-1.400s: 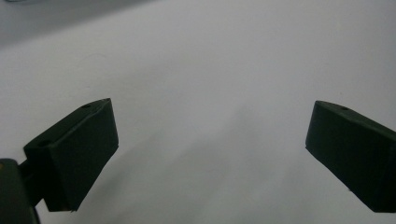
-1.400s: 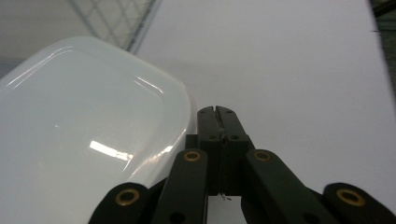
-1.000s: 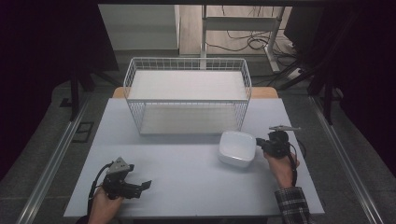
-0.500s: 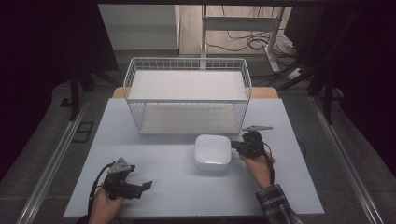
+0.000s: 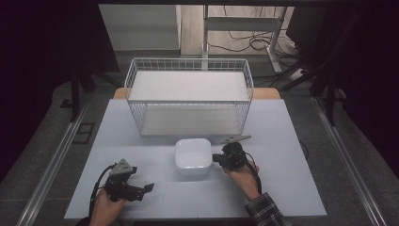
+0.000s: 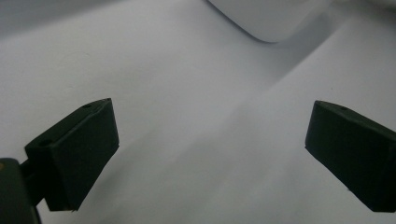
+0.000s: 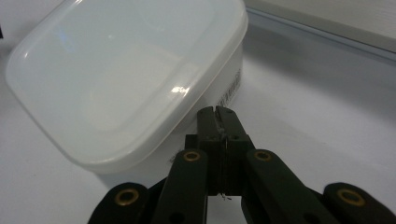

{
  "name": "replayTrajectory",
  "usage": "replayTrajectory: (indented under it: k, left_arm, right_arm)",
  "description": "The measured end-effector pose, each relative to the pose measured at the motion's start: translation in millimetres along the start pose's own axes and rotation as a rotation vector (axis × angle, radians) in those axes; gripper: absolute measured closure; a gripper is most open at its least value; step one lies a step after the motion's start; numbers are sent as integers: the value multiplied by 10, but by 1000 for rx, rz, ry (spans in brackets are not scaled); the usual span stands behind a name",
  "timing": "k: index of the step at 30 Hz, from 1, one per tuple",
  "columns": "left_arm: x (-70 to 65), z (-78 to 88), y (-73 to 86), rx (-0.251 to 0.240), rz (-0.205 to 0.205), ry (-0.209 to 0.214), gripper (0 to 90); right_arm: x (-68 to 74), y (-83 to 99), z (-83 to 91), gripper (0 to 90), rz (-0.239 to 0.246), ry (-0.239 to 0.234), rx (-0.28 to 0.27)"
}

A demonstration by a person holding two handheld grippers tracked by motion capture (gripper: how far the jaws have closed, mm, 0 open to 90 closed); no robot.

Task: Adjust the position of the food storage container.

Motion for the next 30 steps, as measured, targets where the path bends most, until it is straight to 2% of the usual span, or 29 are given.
replayTrajectory:
  k: [4,5,7,8,10,11,12,13,14,15,16,17,18,19,21,24,30]
  left_arm:
    - [3,-5,4,6,1,2,25]
    - [3,-4,4,7,3,3,28]
    - [1,-4,3,8,7,7,29]
    - [-2,-8,3,10,12,9,36]
    - [-7,-11,4,14,15,9,40]
    - [-11,-11,4,17,14,10,40]
    - [-18,-12,1,17,13,13,41]
    - [-23,-11,-1,17,12,13,42]
    - [-23,-11,-1,17,12,13,44]
    - [-26,-10,-1,17,10,14,45]
    - [-26,-10,-1,17,10,14,45]
    - [-26,-10,-1,17,10,14,45]
    - [-25,-11,1,18,8,14,45]
    - [-26,-12,3,19,6,12,46]
    - [-24,-13,6,20,0,9,46]
    - [-21,-20,11,22,-9,1,45]
    - [-19,-24,13,23,-11,-5,43]
  right_arm:
    - [32,-12,24,883,36,30,-10]
    - [20,-16,85,874,47,48,-22]
    - [17,-13,114,867,49,54,-30]
    - [7,10,211,821,66,60,-50]
    - [9,21,244,801,71,63,-59]
    - [13,46,301,767,86,66,-72]
    - [13,89,386,692,116,75,-93]
    - [14,104,415,652,121,71,-100]
    - [14,104,415,652,121,71,-100]
    - [18,139,483,536,125,55,-121]
    - [19,149,496,488,127,50,-125]
    - [19,149,496,488,127,50,-125]
    - [21,166,509,418,129,46,-124]
    - [25,217,523,282,140,43,-132]
    - [22,271,524,177,153,47,-135]
    - [21,341,523,75,156,77,-133]
    - [3,433,489,31,146,76,-103]
Point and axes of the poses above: each handheld gripper's, and its own axes: z roughly backward along the jaws, y roughly out of its underside, x roughly to its left, the point moved 4 cm from there along -z, roughly forward along the jaws
